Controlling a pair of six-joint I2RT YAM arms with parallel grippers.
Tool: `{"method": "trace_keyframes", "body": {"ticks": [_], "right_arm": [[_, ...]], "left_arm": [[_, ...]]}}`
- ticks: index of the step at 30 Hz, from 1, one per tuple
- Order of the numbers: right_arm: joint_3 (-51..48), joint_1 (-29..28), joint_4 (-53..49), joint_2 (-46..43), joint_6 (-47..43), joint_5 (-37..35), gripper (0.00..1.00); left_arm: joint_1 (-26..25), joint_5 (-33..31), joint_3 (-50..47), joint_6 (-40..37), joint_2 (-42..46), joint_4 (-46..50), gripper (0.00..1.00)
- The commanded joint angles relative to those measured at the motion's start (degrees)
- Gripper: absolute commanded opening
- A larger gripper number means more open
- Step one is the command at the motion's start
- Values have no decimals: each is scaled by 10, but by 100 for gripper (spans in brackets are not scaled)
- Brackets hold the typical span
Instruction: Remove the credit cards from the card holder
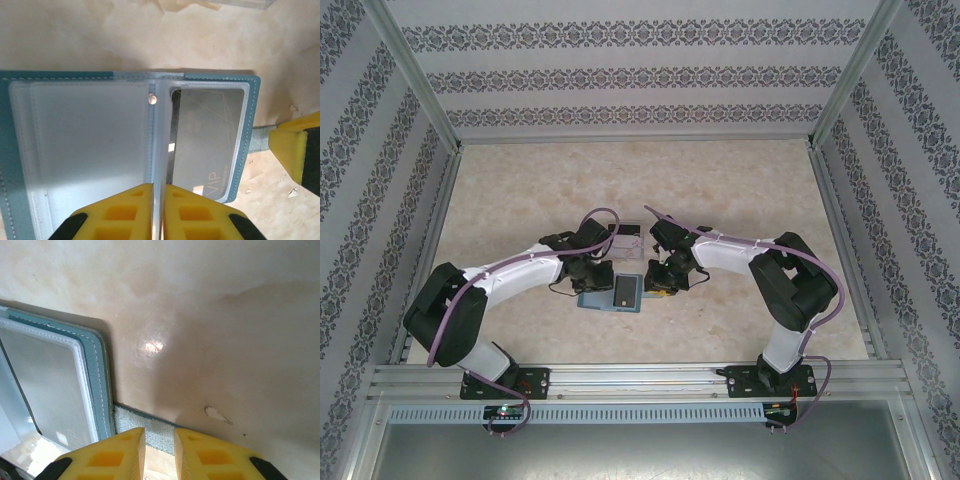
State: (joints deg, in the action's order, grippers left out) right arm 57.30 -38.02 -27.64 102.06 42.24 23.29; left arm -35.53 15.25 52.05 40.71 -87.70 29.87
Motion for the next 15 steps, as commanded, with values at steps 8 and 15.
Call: {"method": "trace_keyframes", "body": {"ticks": [8, 15], "right_arm": [[-11, 0, -34, 32, -10, -33, 24], [-5, -1, -47, 38, -17, -44, 24]], "left_arm": [[13, -65, 5, -44, -19, 70, 3], [13, -105, 15, -73, -58, 110, 3]]}}
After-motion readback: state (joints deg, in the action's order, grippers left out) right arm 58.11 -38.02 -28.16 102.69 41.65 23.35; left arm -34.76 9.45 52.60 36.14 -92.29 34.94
